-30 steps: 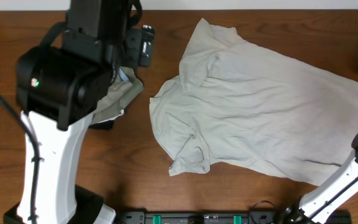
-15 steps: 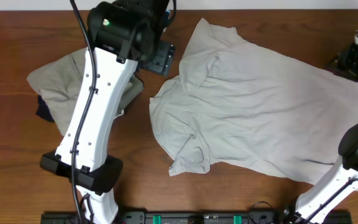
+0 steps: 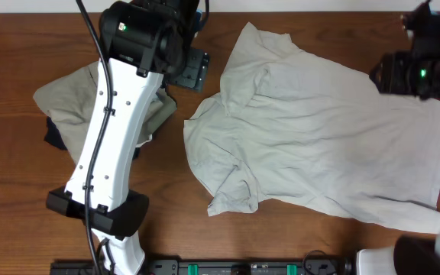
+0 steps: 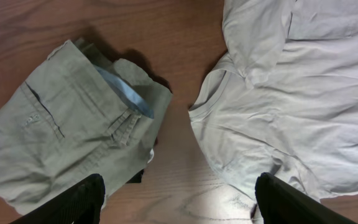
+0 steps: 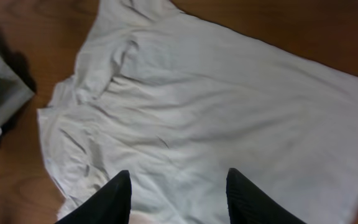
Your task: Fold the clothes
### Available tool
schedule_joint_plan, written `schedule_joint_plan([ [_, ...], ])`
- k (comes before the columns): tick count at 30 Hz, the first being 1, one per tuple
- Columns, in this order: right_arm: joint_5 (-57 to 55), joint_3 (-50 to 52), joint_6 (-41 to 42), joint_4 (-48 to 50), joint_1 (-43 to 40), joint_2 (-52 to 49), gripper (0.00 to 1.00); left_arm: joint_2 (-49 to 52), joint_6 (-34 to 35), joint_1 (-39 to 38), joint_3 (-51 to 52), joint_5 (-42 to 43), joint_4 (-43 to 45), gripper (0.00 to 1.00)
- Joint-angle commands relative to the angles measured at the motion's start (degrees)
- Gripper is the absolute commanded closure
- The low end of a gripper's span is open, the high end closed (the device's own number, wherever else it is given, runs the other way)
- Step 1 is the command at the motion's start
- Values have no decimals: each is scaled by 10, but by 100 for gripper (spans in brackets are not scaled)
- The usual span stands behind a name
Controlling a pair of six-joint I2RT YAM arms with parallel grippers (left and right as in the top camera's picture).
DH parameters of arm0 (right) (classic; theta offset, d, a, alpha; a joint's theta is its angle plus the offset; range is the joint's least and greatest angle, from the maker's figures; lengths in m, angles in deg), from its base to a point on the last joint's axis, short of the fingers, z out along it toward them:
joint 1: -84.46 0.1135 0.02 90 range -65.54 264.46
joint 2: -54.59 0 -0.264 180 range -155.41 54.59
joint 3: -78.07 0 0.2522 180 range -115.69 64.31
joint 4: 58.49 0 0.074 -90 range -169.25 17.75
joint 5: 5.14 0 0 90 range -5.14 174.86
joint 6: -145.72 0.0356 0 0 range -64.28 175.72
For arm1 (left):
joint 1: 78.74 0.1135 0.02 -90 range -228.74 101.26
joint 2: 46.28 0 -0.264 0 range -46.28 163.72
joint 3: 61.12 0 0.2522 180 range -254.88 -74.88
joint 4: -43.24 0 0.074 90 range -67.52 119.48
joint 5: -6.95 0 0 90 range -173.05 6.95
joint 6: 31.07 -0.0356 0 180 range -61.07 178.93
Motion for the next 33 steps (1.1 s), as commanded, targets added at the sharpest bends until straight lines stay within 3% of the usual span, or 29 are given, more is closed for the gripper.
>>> schedule_joint_plan([
  [1, -133, -2, 107, -28, 26, 31, 52, -25, 3, 3, -4, 5, -45, 20],
  [6, -195, 57, 194, -45, 18, 44, 67, -30, 3, 6, -4, 5, -45, 20],
  [10, -217, 188, 203, 51, -25, 30, 73, -30, 3, 8, -4, 5, -44, 20],
  [14, -154, 304, 205, 168, -95, -16, 87, -30, 3, 8, -4, 5, -44, 20],
  [18, -94, 354, 199, 214, -154, -98, 99, -30, 3, 8, -4, 5, -45, 20],
  [33, -32, 356, 191, 302, -187, -339, 99, -30, 3, 8, -4, 5, -21, 19],
])
